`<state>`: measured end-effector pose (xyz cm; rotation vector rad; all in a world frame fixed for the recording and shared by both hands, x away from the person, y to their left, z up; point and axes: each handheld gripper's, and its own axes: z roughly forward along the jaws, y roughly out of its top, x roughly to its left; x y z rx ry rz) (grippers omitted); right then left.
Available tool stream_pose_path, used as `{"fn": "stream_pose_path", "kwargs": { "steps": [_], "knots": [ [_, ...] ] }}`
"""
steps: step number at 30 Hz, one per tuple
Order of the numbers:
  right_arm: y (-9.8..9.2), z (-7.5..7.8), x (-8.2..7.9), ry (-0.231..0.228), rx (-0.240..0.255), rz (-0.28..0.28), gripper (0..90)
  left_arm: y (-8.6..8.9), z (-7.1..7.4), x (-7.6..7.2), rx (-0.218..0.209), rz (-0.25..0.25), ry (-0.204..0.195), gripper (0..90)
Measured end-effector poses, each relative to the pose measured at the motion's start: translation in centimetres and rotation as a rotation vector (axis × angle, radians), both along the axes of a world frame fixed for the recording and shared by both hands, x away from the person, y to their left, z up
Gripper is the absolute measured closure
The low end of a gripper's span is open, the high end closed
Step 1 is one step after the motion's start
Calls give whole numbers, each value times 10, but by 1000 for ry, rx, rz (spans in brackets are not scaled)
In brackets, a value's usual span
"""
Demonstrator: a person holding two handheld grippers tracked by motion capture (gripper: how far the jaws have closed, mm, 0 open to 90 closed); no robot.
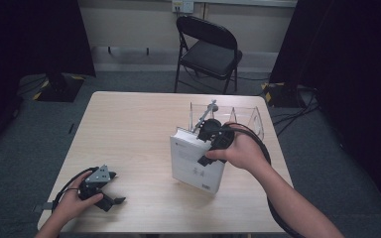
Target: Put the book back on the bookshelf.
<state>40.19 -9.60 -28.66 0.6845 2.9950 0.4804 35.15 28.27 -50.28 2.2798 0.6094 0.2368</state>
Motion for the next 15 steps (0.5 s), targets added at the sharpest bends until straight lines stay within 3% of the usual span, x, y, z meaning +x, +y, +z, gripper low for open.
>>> {"fn": "stream_pose_path", "kwargs": {
  "steps": [15],
  "knots": [
    [-20,0,-3,-3,-3,-32,525,0,0,0,0,0,0,0]
  ]
}}
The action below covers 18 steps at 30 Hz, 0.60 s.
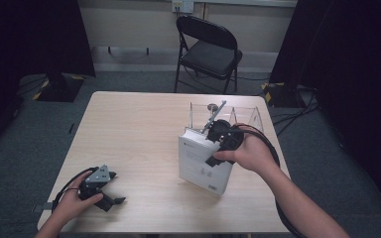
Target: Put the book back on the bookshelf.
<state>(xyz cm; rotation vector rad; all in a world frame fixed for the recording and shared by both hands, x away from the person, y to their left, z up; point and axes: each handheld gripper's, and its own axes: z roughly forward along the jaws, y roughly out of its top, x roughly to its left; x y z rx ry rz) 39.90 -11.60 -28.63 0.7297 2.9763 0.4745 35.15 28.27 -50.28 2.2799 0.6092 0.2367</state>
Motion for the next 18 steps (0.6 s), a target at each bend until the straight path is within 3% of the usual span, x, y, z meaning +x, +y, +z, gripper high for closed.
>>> {"fn": "stream_pose_path", "kwargs": {
  "steps": [18],
  "knots": [
    [-30,-2,-3,-3,-9,-44,525,0,0,0,0,0,1,0]
  ]
}}
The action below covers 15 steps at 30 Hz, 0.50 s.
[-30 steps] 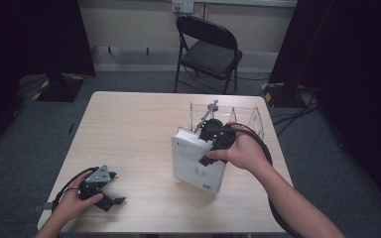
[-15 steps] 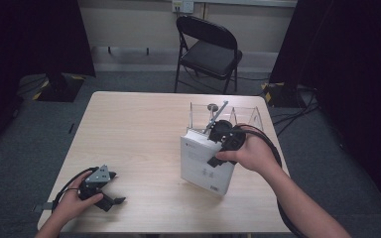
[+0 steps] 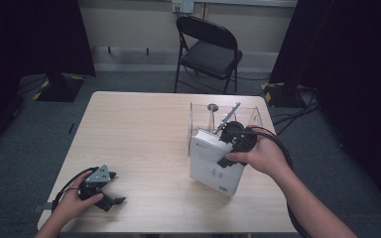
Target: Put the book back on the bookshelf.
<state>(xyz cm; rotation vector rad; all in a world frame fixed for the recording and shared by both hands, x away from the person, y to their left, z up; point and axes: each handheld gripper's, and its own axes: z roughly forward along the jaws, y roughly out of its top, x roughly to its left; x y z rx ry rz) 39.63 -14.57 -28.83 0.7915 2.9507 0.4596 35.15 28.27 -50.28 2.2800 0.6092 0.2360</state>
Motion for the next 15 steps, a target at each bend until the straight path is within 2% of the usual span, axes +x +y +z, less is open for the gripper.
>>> {"fn": "stream_pose_path", "kwargs": {
  "steps": [15],
  "knots": [
    [-27,5,-4,0,7,-51,525,0,0,0,0,0,0,0]
  ]
}}
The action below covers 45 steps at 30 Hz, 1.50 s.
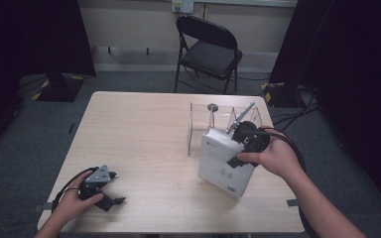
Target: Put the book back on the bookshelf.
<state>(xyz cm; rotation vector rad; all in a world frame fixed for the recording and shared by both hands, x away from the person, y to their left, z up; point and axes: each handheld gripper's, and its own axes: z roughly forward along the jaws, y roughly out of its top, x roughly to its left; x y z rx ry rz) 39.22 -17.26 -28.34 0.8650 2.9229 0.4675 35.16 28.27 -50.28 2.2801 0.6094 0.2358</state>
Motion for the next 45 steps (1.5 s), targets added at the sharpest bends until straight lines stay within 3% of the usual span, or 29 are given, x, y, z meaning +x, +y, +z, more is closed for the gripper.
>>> {"fn": "stream_pose_path", "kwargs": {
  "steps": [16,45],
  "knots": [
    [-31,3,-7,1,-7,-66,525,0,0,0,-1,0,-1,0],
    [-62,1,-12,-7,-4,-155,525,0,0,0,0,-1,0,0]
  ]
}}
